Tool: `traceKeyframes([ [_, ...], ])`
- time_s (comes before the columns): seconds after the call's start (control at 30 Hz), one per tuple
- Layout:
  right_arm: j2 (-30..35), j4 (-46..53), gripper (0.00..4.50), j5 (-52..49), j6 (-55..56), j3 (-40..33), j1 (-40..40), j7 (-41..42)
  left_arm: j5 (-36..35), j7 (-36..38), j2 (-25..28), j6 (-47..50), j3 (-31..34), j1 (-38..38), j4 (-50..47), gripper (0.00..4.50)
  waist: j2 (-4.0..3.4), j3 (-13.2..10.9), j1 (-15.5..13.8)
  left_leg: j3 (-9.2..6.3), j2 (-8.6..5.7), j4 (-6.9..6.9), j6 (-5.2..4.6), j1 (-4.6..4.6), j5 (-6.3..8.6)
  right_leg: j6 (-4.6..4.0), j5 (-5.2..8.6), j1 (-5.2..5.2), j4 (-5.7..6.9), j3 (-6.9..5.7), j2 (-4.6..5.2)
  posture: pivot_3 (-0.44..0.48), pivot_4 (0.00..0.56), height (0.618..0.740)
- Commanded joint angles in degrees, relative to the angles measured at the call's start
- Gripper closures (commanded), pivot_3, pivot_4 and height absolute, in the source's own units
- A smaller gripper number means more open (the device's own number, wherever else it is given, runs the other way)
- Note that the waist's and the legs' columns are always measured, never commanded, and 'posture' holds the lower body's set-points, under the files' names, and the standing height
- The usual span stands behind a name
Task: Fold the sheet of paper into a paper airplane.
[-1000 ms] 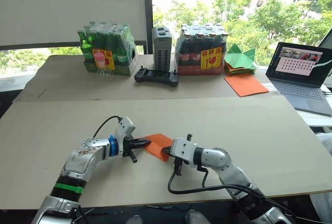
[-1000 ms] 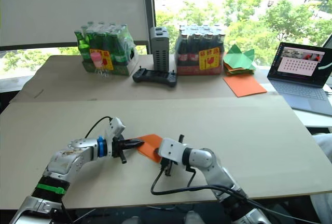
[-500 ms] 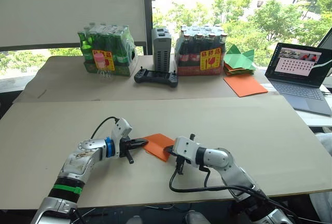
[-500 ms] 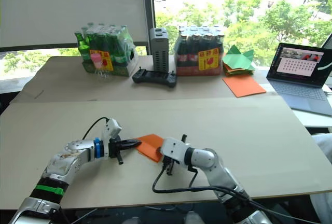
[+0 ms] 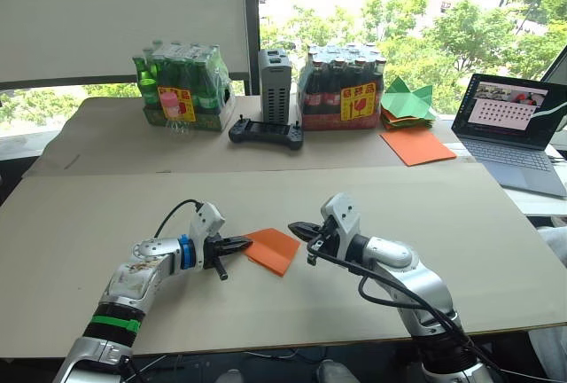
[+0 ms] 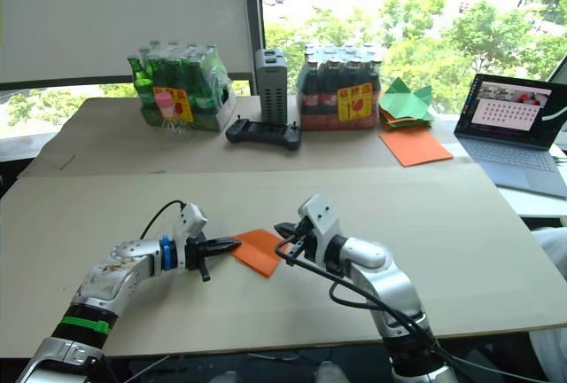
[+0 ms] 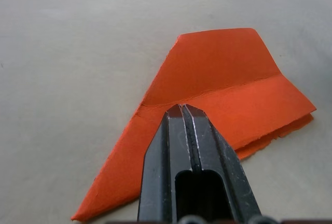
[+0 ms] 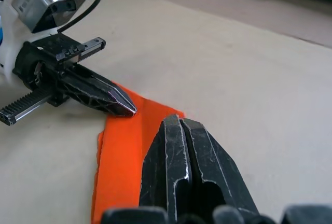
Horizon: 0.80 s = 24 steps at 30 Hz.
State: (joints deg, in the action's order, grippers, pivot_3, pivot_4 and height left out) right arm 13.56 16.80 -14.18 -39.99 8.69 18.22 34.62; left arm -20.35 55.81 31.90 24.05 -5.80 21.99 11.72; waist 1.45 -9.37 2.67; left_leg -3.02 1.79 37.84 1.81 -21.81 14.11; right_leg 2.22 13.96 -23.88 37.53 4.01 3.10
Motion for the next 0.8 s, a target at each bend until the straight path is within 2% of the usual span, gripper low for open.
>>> traceKeyframes([
  [0.03, -1.1, 3.7, 3.6, -3.1, -2.5, -1.6, 0.6, -1.8, 2.5, -0.6, 0.6, 1.7, -1.0, -1.6, 2.1, 4.5, 0.0, 0.0, 0.0, 0.0, 0.0, 0.0, 0.0, 0.0, 0.0, 0.0, 0.0, 0.0, 0.0, 0.0, 0.0, 0.0, 0.15, 0.74],
  [0.17, -1.2, 3.9, 2.23, -4.0, -4.5, -1.4, 0.7, -3.0, 2.4, -0.6, 0.8, 1.9, -0.9, -1.6, 1.9, 4.5, 0.0, 0.0, 0.0, 0.0, 0.0, 0.0, 0.0, -0.01, 0.0, 0.01, 0.0, 0.0, -0.01, 0.0, 0.0, 0.0, 0.15, 0.74],
  [0.47, -2.6, 2.9, 2.23, -7.6, -9.9, -2.4, 0.1, -5.9, 2.4, -0.5, 1.1, 2.0, -0.8, -1.7, 1.8, 4.5, 0.0, 0.0, 0.1, 0.0, 0.01, 0.0, 0.0, -0.02, 0.0, 0.01, 0.01, -0.02, -0.01, 0.0, 0.0, 0.0, 0.15, 0.74],
  [0.8, -3.2, 0.5, 2.23, -8.6, -10.0, -3.2, 0.1, -7.9, 2.2, -0.8, 1.1, 2.4, -0.5, -1.9, 1.0, 4.5, 0.0, 0.0, 0.1, 0.0, 0.02, 0.0, 0.0, -0.04, 0.0, 0.01, 0.01, -0.05, -0.02, 0.0, -0.01, 0.0, 0.15, 0.74],
])
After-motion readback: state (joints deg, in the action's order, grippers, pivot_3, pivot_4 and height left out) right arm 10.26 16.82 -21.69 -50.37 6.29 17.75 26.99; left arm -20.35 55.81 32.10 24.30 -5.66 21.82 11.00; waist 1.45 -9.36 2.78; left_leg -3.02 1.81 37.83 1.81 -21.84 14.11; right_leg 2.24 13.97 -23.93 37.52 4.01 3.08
